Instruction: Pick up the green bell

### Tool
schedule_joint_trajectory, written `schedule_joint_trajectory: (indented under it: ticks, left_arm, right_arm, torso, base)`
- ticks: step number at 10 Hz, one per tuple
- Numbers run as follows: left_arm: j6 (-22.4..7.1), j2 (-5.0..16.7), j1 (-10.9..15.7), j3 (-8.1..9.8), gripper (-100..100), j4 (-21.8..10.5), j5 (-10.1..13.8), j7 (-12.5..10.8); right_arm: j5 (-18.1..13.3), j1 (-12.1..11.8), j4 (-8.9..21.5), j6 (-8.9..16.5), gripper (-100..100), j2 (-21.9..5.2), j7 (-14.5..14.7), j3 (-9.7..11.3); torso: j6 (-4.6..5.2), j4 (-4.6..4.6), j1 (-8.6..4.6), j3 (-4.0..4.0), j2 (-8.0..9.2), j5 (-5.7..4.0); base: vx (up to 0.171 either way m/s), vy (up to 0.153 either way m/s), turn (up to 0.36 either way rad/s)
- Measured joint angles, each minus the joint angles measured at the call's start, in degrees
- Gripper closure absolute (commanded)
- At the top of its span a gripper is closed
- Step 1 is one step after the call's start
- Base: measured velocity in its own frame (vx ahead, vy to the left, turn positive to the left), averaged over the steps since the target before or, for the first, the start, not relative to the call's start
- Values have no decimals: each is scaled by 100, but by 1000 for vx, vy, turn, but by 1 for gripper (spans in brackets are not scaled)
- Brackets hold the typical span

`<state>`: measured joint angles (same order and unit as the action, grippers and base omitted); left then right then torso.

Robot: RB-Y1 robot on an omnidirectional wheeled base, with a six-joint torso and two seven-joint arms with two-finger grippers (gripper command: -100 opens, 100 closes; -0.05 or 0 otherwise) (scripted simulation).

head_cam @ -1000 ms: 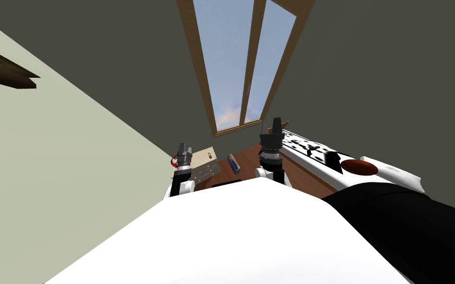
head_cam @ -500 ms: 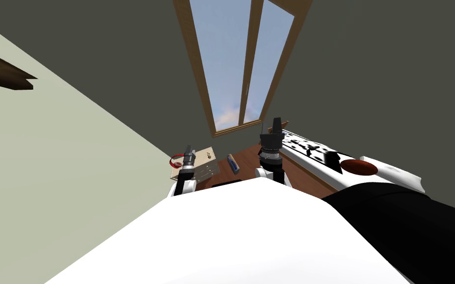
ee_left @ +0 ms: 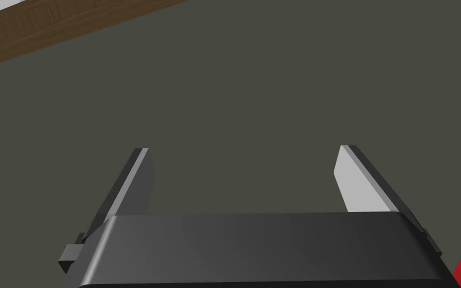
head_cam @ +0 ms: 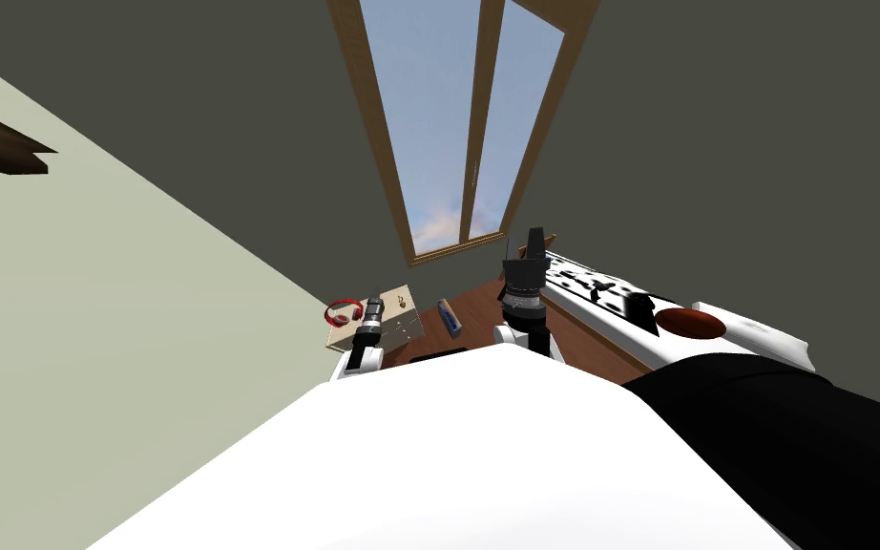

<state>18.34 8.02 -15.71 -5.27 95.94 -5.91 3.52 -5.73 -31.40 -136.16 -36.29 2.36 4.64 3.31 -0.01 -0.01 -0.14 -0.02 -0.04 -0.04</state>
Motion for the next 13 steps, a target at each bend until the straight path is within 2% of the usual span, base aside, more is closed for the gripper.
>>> schedule_joint_trajectory:
  ticks: [2, 3, 6, 10, 13]
  left_arm:
    - [-221, 61, 199, -24, -100, -376, -111, 86]
    - [-343, 83, 215, -41, -100, -459, -141, 105]
    - [-483, 86, 349, -62, -100, -796, -218, 178]
    - [-700, 151, 693, -78, -100, -1596, -354, 314]
    - [-974, 239, 829, -118, -100, -1988, -404, 357]
  right_arm:
    - [0, 0, 0, 0, 0, 0, 0, 0]
    - [0, 0, 0, 0, 0, 0, 0, 0]
    - [0, 0, 0, 0, 0, 0, 0, 0]
    - [0, 0, 0, 0, 0, 0, 0, 0]
    - [0, 0, 0, 0, 0, 0, 0, 0]
  torso:
    - [1, 0, -1, -2, -3, -1]
    - [-1, 0, 2, -2, -3, 0]
    - [-1, 0, 9, -1, -2, 1]
    - [1, -2, 7, -7, -13, 1]
    - [-1, -1, 10, -3, -6, 1]
  base:
    - [16, -36, -27]
    - [10, -11, 6]
    - [14, -18, -29]
    - [29, -19, -40]
    - [27, -13, -45]
